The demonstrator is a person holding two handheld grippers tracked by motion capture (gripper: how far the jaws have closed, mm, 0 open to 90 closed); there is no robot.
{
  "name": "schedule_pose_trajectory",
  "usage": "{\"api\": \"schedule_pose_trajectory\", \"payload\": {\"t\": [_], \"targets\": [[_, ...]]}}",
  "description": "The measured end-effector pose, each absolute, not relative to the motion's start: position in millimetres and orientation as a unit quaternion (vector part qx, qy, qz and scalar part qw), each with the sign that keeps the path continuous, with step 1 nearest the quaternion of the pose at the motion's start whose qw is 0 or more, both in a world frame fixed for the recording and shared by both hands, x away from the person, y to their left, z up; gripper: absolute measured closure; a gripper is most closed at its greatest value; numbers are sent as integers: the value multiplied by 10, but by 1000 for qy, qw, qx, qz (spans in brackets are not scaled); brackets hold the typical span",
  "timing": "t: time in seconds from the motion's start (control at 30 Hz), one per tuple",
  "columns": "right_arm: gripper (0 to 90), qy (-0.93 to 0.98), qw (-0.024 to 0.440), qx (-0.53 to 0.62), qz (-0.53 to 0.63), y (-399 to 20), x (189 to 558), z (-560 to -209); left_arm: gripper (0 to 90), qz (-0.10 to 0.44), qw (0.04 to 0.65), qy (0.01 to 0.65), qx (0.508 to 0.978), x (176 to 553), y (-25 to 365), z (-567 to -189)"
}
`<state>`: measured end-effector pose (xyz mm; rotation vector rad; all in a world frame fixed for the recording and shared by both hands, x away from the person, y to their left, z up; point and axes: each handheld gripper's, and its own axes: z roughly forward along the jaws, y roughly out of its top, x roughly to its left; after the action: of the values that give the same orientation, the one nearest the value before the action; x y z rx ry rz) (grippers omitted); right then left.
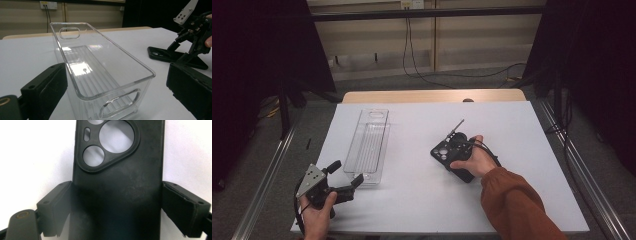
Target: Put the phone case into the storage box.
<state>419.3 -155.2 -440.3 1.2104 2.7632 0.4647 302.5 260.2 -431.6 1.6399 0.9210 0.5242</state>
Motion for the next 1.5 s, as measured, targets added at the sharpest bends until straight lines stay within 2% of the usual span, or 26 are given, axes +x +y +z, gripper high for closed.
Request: {"api": "schedule_pose_trajectory", "payload": {"t": [0.6, 0.93, 1.5], "targets": [[149, 894, 41, 407, 183, -1647, 4175, -4324, 34, 221, 562, 394, 693, 3029, 2604, -4319], [149, 882, 58, 413, 220, -1774, 4143, -4174, 34, 220, 562, 394, 693, 3035, 2593, -4318], [149, 861, 87, 406, 292, -1875, 4110, -4124, 34, 221, 562, 393, 693, 3034, 2604, -4317]]}}
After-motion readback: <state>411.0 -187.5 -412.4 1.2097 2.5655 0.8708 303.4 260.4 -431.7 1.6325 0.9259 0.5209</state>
